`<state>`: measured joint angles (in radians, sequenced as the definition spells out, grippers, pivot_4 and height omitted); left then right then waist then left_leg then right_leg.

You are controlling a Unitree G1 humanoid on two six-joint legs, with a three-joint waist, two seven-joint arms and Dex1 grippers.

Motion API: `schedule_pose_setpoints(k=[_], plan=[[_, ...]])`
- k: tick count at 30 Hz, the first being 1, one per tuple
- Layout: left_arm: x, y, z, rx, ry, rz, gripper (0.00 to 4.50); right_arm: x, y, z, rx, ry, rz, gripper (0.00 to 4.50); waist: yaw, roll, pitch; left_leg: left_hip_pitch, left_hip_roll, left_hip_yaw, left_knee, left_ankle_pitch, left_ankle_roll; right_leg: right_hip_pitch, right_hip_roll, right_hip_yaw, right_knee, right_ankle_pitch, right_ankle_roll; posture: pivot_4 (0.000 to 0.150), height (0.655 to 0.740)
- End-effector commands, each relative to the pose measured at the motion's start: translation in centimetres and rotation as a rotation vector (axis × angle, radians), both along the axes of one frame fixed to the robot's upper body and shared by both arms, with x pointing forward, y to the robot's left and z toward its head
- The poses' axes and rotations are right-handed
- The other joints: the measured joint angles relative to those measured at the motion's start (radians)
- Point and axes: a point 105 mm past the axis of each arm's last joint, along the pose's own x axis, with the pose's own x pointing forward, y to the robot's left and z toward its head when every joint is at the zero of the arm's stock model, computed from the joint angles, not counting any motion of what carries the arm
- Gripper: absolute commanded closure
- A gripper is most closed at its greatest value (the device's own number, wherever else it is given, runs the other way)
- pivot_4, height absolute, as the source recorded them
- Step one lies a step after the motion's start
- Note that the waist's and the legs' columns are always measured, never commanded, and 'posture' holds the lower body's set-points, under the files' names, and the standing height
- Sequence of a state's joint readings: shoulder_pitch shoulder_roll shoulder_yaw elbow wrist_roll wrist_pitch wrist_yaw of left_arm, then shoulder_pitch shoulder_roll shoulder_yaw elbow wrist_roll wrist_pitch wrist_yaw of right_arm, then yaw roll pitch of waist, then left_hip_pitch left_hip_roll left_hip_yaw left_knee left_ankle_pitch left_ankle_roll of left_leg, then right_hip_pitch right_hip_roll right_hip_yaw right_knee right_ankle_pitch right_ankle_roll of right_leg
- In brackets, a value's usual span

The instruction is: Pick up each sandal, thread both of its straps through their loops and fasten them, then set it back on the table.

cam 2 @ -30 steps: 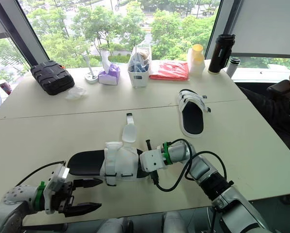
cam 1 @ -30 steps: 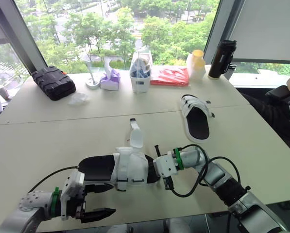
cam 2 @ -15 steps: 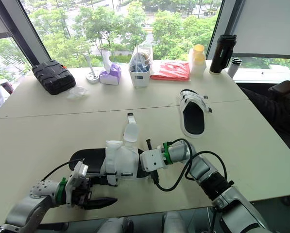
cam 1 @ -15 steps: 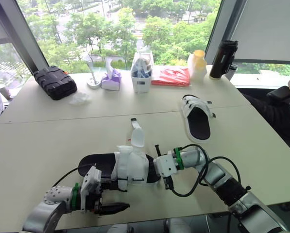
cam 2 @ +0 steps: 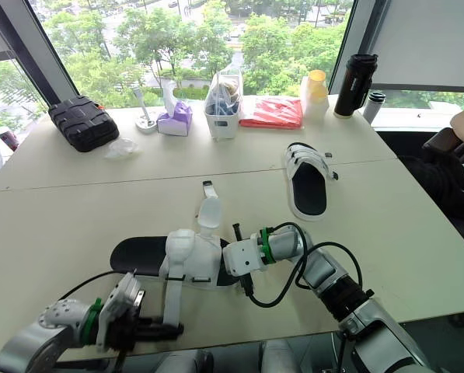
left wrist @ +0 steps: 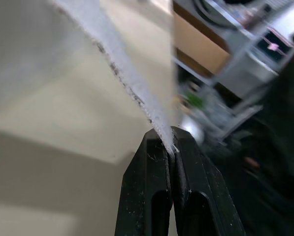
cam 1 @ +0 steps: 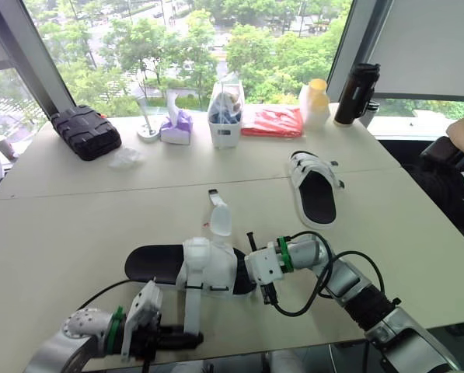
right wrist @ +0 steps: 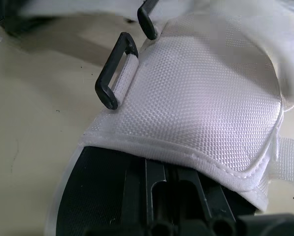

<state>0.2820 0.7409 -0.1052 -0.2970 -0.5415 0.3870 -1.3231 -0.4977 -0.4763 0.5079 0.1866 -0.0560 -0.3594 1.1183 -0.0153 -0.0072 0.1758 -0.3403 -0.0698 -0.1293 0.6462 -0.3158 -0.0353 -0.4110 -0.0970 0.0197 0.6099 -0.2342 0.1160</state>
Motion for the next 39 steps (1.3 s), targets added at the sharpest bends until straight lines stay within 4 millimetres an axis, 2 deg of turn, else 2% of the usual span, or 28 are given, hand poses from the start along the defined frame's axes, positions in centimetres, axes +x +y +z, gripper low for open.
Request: schedule_pose_setpoints(k=[1, 6, 12, 14, 18, 21, 27, 34, 37, 39], plan=[[-2.2, -0.2, 0.5, -0.002, 0.024, -0.079, 4.44, 0.1, -1.3, -2.7, -0.111, 0.066, -0.044, 4.50, 0.001, 0.000, 0.000, 0.000, 0.000, 0.000, 0.000, 0.000, 0.000, 0.000, 0.000, 0.000, 0.000, -0.001, 0.001, 0.150, 0.7400], [-3.5, 0.4, 0.4, 0.050, -0.047, -0.158, 4.44, 0.1, -1.4, -2.7, -0.112, 0.068, -0.043, 4.50, 0.002, 0.000, 0.000, 0.000, 0.000, 0.000, -0.001, 0.000, 0.000, 0.000, 0.000, 0.000, 0.000, -0.002, 0.000, 0.150, 0.7400], [-2.2, -0.3, 3.5, 0.007, -0.207, -0.177, 4.44, 0.3, -1.6, -2.7, -0.120, 0.060, -0.038, 4.50, 0.003, 0.000, 0.000, -0.001, 0.000, 0.000, -0.002, -0.001, 0.001, -0.001, -0.001, 0.000, 0.000, -0.001, -0.004, 0.150, 0.7400], [-1.5, -0.6, 4.6, -0.012, -0.254, -0.156, 4.44, 0.3, -1.6, -2.7, -0.120, 0.060, -0.037, 4.50, 0.003, 0.000, 0.001, -0.001, 0.000, 0.000, -0.002, -0.001, 0.000, -0.001, -0.001, -0.001, 0.000, -0.001, -0.004, 0.150, 0.7400], [1.4, -1.1, 7.4, -0.078, -0.341, -0.058, 4.44, 0.4, -1.5, -2.7, -0.118, 0.058, -0.035, 4.50, 0.003, 0.000, 0.001, -0.001, 0.000, -0.001, -0.001, -0.001, 0.000, 0.000, -0.001, -0.002, 0.000, -0.003, -0.001, 0.150, 0.7400], [3.4, -1.0, 8.5, -0.102, -0.385, 0.010, 4.44, 0.4, -1.4, -2.7, -0.118, 0.055, -0.034, 4.50, 0.003, 0.000, 0.001, -0.001, 0.000, -0.002, -0.001, -0.001, 0.000, 0.000, 0.000, -0.002, 0.000, -0.001, -0.003, 0.150, 0.7400], [6.6, -0.9, 8.9, -0.108, -0.384, 0.110, 4.44, 0.6, -1.4, -2.7, -0.120, 0.047, -0.033, 4.50, 0.002, 0.000, 0.001, 0.000, -0.001, -0.002, -0.001, 0.000, 0.000, 0.000, 0.000, -0.002, 0.001, -0.001, -0.004, 0.150, 0.7400], [7.9, -1.3, 7.9, -0.157, -0.152, 0.194, 4.44, 0.6, -1.4, -2.7, -0.121, 0.042, -0.035, 4.50, 0.002, 0.000, 0.001, 0.000, -0.001, -0.002, 0.000, 0.000, 0.000, 0.000, 0.000, -0.002, 0.002, 0.000, -0.004, 0.150, 0.7400], [9.0, -1.4, 8.4, -0.227, -0.059, 0.259, 3.56, 0.6, -1.5, -2.7, -0.125, 0.038, -0.035, 4.50, 0.002, 0.000, 0.001, 0.000, -0.001, -0.002, 0.000, 0.000, 0.000, 0.000, 0.000, -0.002, 0.002, 0.000, -0.003, 0.150, 0.7400], [9.5, -1.4, 8.6, -0.251, -0.025, 0.283, 2.61, 0.6, -1.5, -2.8, -0.127, 0.037, -0.035, 4.50, 0.002, 0.000, 0.001, 0.001, -0.001, -0.003, 0.000, 0.000, -0.001, 0.001, 0.000, -0.003, 0.003, 0.000, -0.002, 0.150, 0.7400]])
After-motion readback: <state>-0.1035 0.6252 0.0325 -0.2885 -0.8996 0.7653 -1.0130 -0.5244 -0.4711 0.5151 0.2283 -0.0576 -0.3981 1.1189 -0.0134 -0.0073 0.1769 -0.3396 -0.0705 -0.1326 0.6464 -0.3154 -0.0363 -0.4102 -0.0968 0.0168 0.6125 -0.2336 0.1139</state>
